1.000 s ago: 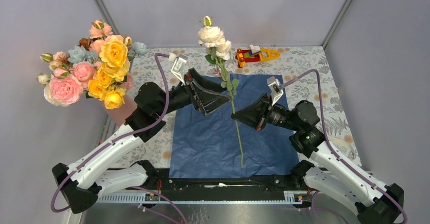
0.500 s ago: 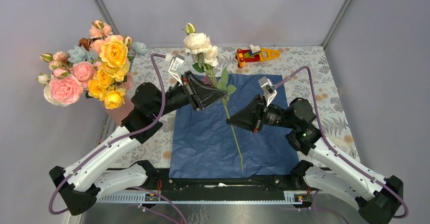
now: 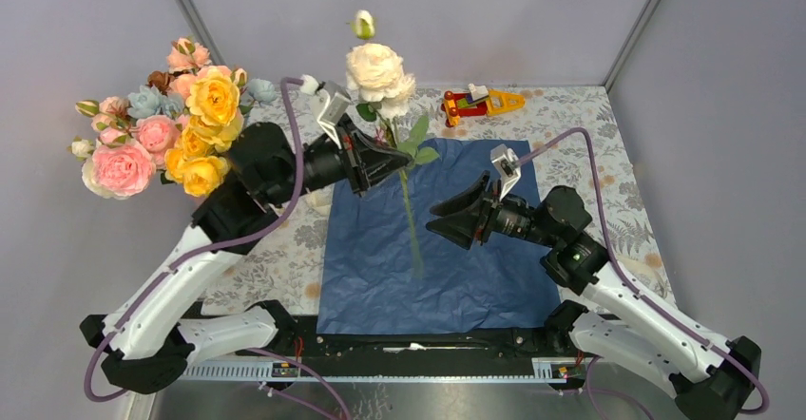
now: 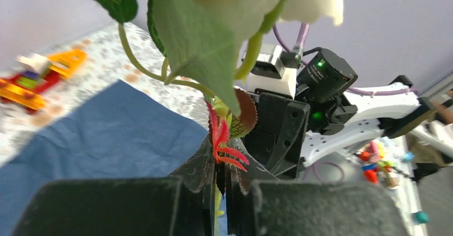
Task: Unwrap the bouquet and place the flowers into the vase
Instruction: Insert the fake flower into the vase.
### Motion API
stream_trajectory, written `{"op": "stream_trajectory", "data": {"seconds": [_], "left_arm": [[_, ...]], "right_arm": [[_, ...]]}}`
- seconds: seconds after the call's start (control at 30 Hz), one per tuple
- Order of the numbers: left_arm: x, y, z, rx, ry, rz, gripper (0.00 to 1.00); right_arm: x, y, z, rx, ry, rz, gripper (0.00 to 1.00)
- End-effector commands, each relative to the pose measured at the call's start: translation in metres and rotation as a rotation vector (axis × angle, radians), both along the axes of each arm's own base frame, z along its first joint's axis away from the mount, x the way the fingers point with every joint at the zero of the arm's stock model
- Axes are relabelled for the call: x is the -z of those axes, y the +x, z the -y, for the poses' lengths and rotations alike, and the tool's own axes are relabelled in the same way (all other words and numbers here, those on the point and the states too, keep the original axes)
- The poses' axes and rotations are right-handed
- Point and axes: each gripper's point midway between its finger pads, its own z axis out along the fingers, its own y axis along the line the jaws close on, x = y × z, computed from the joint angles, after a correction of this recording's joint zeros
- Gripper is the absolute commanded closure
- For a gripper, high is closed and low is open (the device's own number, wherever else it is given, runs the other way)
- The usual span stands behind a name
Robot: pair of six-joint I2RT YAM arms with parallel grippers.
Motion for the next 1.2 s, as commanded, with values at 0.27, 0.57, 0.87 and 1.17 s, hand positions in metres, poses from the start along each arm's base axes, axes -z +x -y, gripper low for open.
{"op": "stream_trajectory", "data": {"seconds": [0.27, 0.57, 0.87, 1.17], "left_arm": [[0.032, 0.025, -0.099, -0.241, 0.675, 0.354, 1.0], [0.08, 0.082, -0.166, -0.593, 1.073, 0.43, 1.0], [0.014, 0.113, -0.16, -0.775, 0.974, 0.604, 1.0], [-0.037, 0.12, -0.179, -0.883, 0.934, 0.67, 1.0]], "right_arm": [[0.009, 0.039, 0.029, 0.31, -0.045, 0.027, 0.15], [0.016, 0.044, 0.028, 0.325, -0.033, 0.02, 0.14], [0.024, 0.044, 0.024, 0.312, -0.028, 0.009, 0.14], [0.034, 0.042, 0.027, 0.315, -0.034, 0.012, 0.13]]}}
